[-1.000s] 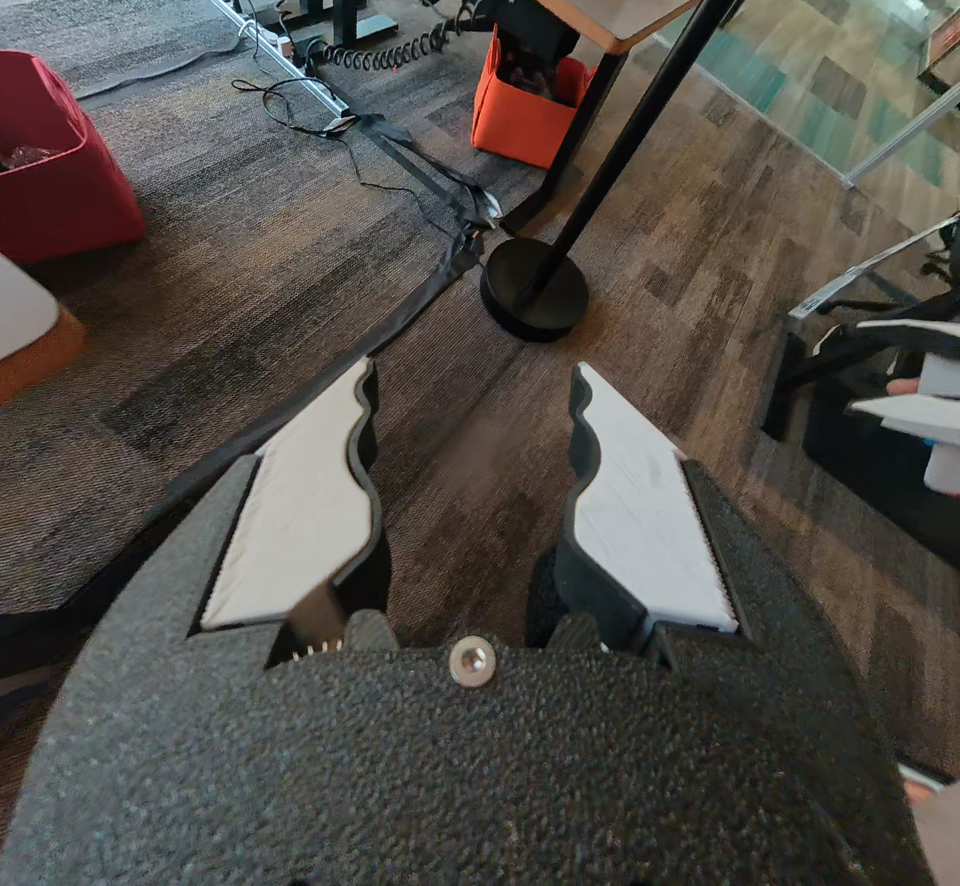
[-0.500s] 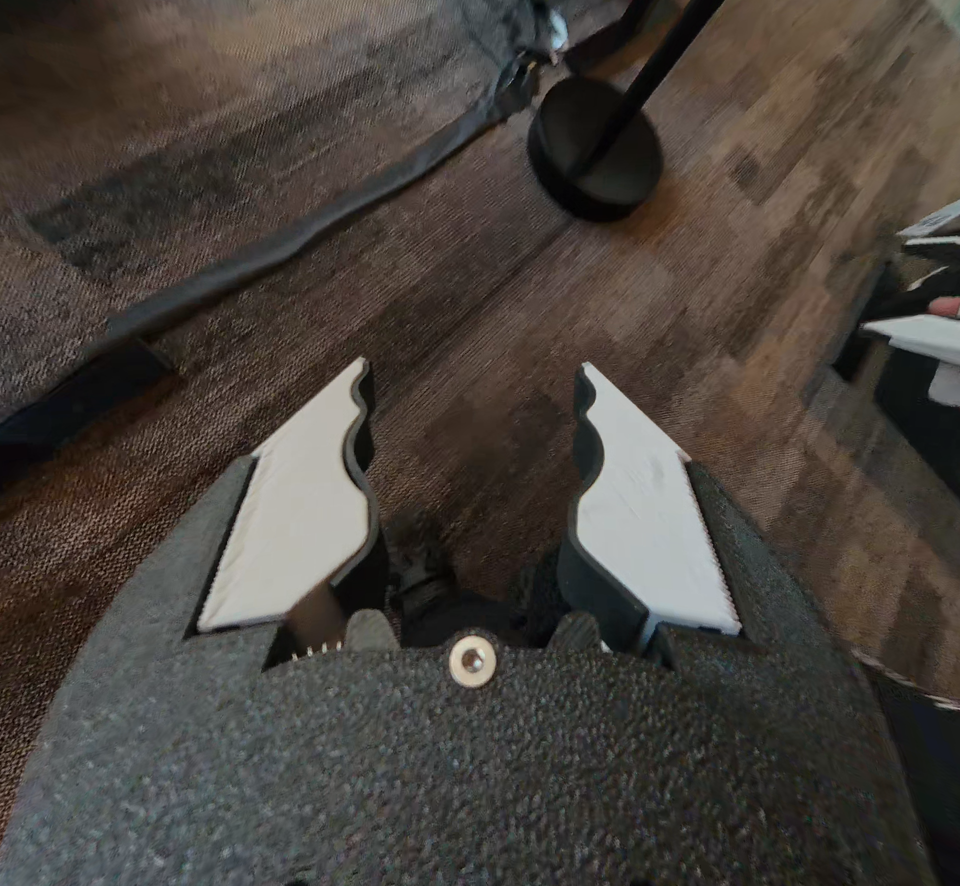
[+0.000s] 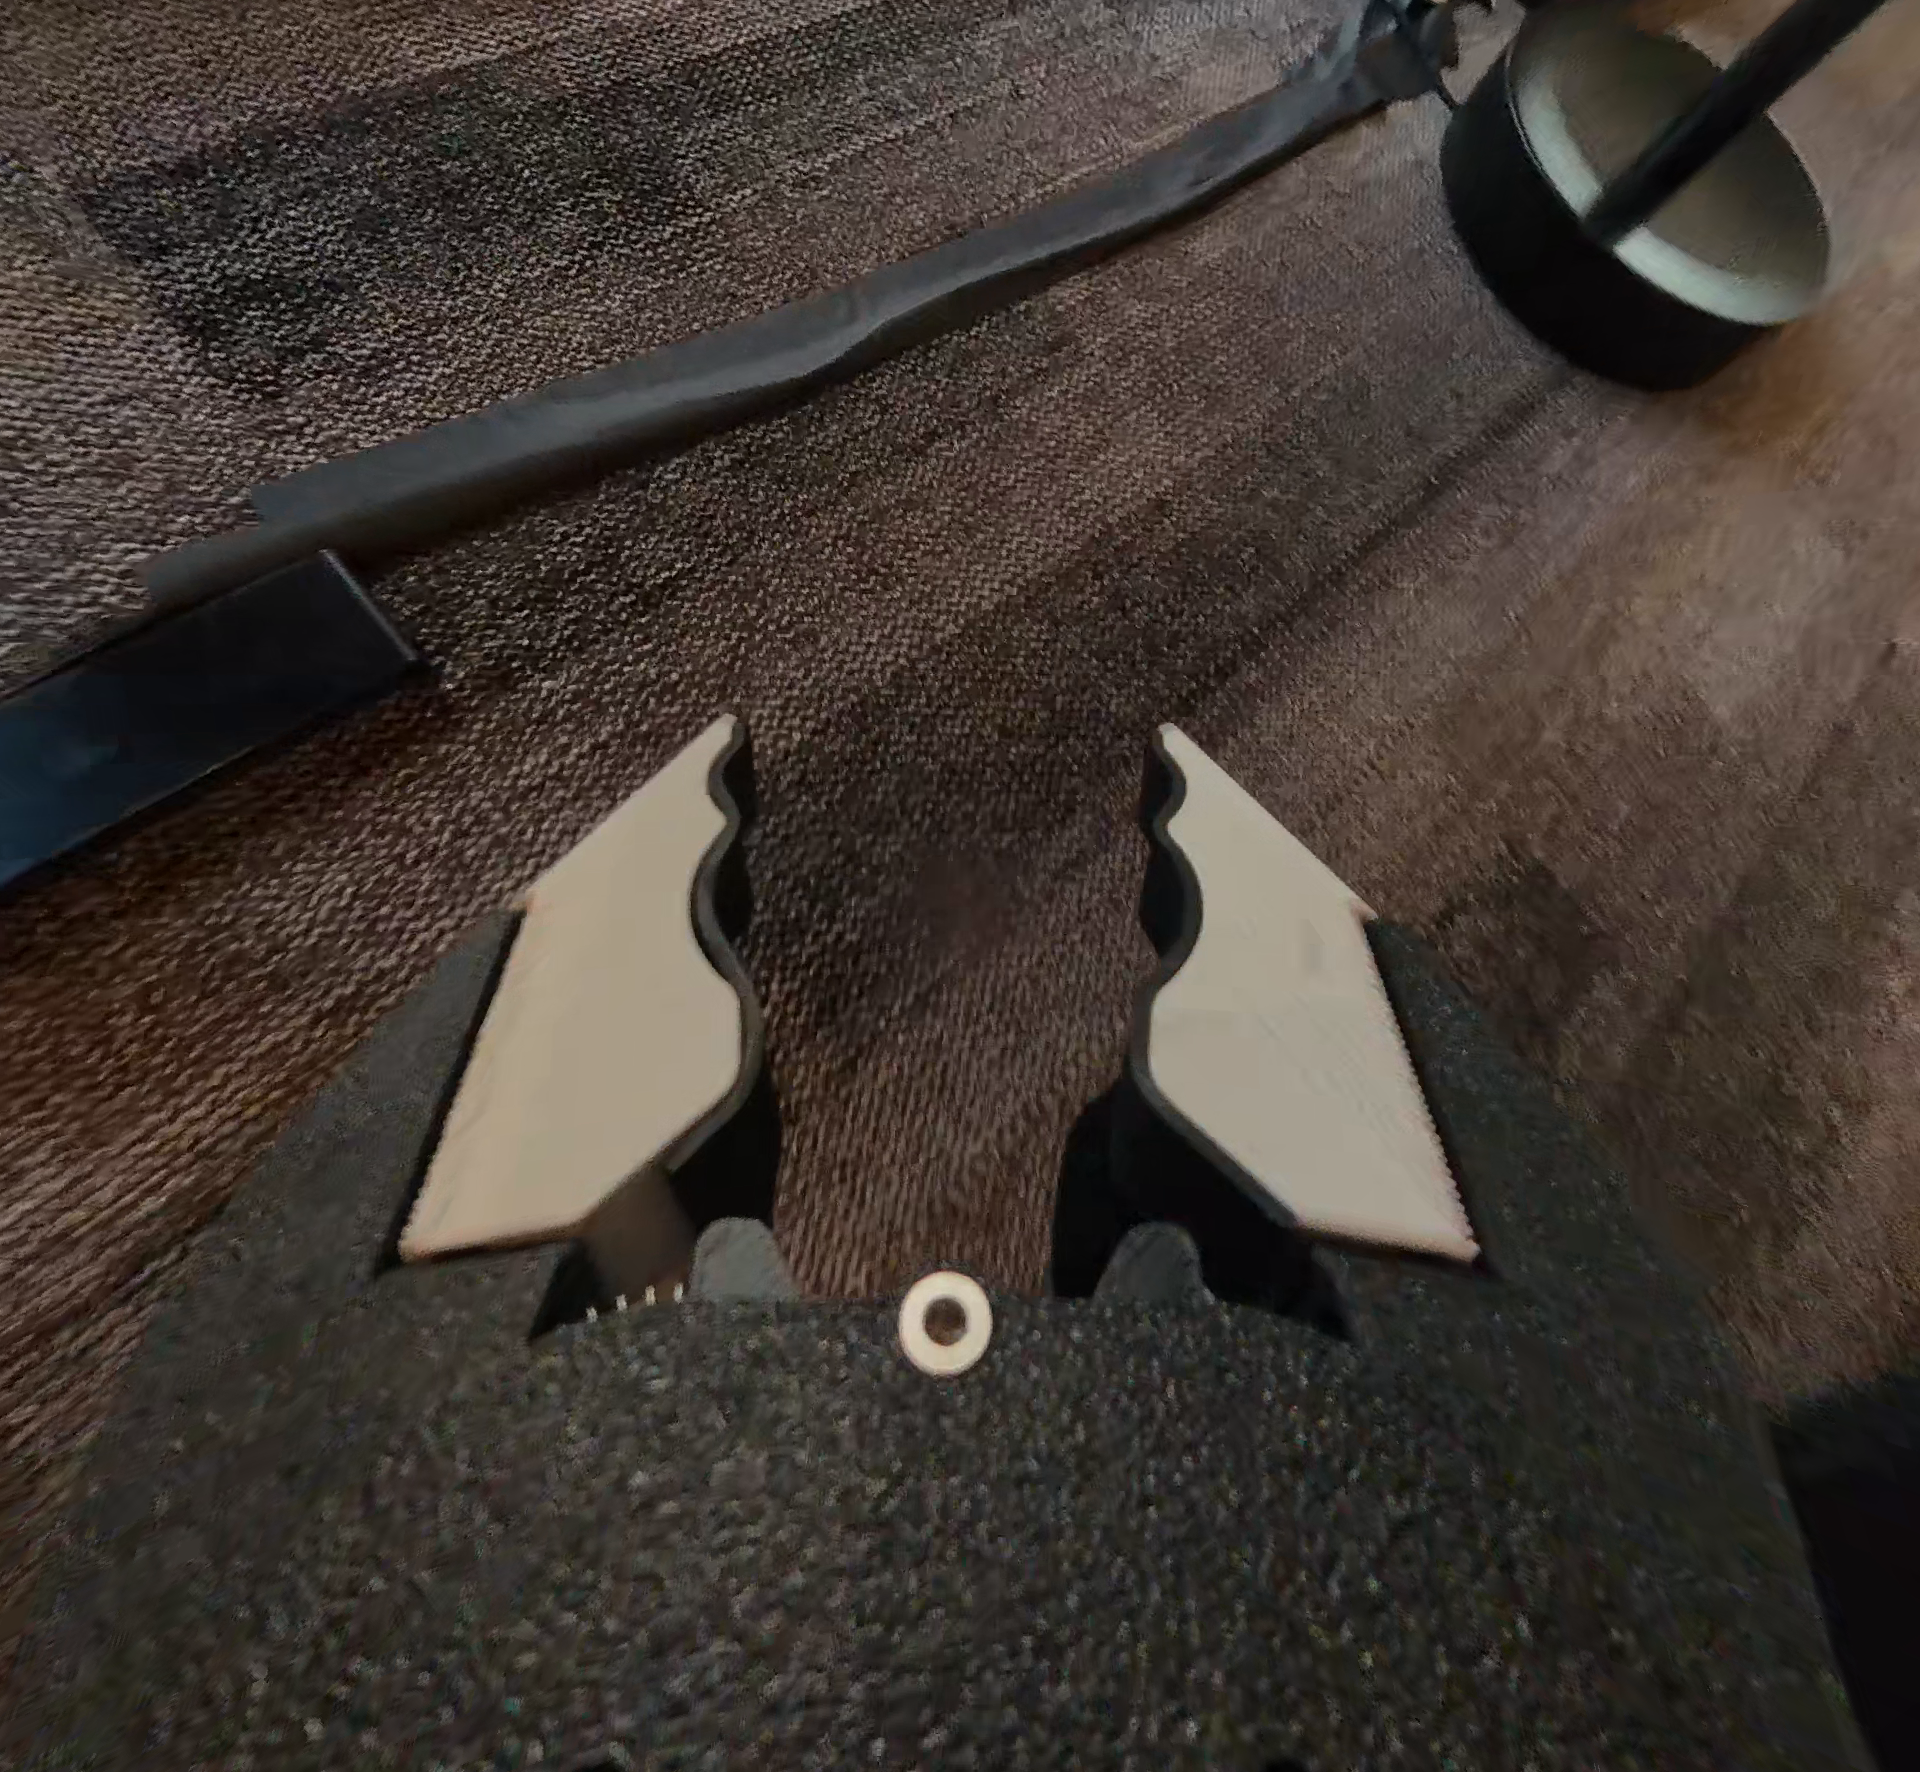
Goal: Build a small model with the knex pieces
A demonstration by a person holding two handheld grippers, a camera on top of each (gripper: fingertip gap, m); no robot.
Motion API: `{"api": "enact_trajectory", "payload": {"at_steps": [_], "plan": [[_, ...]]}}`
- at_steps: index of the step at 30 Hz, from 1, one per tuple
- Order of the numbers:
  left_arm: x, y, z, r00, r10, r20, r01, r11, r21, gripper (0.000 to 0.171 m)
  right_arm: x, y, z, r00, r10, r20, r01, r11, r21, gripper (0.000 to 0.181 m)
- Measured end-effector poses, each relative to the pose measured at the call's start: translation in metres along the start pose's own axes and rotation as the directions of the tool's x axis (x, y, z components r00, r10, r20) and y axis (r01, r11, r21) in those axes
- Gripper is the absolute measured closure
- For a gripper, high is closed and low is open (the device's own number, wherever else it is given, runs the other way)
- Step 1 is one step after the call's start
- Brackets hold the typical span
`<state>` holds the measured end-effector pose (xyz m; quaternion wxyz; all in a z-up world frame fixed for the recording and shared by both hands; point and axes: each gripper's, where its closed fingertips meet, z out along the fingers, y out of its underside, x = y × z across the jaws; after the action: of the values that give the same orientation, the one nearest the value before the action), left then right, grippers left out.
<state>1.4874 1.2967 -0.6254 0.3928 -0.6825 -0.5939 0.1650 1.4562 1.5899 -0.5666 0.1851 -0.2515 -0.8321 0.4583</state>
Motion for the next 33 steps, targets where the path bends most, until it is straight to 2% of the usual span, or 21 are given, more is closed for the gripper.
{"api": "enact_trajectory", "payload": {"at_steps": [3, 7, 12, 15, 18, 21, 26, 30, 33], "plan": [[-0.011, 0.018, 0.043, 0.999, -0.033, -0.016, 0.034, 0.997, 0.062, 0.096, 0.033, 0.008, 0.02, 1.0, -0.027, -0.008, 0.027, 0.999, 0.041, 0.087], [-0.016, 0.026, 0.069, 1.0, 0.01, -0.019, -0.007, 0.99, 0.143, 0.096, 0.058, 0.025, 0.044, 0.994, -0.102, -0.036, 0.103, 0.994, 0.036, 0.087], [-0.015, 0.02, 0.067, 1.0, 0.005, -0.01, -0.003, 0.982, 0.19, 0.097, 0.062, 0.024, 0.048, 0.997, -0.078, -0.03, 0.079, 0.996, 0.038, 0.087], [-0.008, 0.012, 0.056, 0.996, 0.093, 0.009, -0.093, 0.979, 0.18, 0.097, 0.07, 0.022, 0.043, 0.998, -0.04, -0.044, 0.042, 0.998, 0.044, 0.086], [0.002, 0.002, 0.051, 0.983, 0.183, 0.005, -0.18, 0.966, 0.184, 0.096, 0.085, 0.036, 0.03, 0.994, -0.049, -0.101, 0.052, 0.998, 0.023, 0.085], [0.017, -0.006, 0.056, 0.97, 0.244, -0.024, -0.235, 0.954, 0.188, 0.096, 0.107, 0.065, 0.003, 0.98, -0.011, -0.2, 0.011, 1.0, -0.002, 0.083], [0.057, -0.022, 0.078, 0.918, 0.374, -0.131, -0.352, 0.922, 0.162, 0.095, 0.117, 0.135, -0.071, 0.921, 0.109, -0.374, -0.13, 0.991, -0.032, 0.082], [0.092, -0.065, 0.1, 0.846, 0.491, -0.207, -0.454, 0.867, 0.203, 0.095, 0.101, 0.192, -0.139, 0.844, 0.195, -0.5, -0.252, 0.967, -0.049, 0.082], [0.13, -0.105, 0.125, 0.776, 0.565, -0.279, -0.511, 0.823, 0.247, 0.096, 0.084, 0.221, -0.186, 0.761, 0.285, -0.583, -0.363, 0.932, -0.018, 0.082]]}}
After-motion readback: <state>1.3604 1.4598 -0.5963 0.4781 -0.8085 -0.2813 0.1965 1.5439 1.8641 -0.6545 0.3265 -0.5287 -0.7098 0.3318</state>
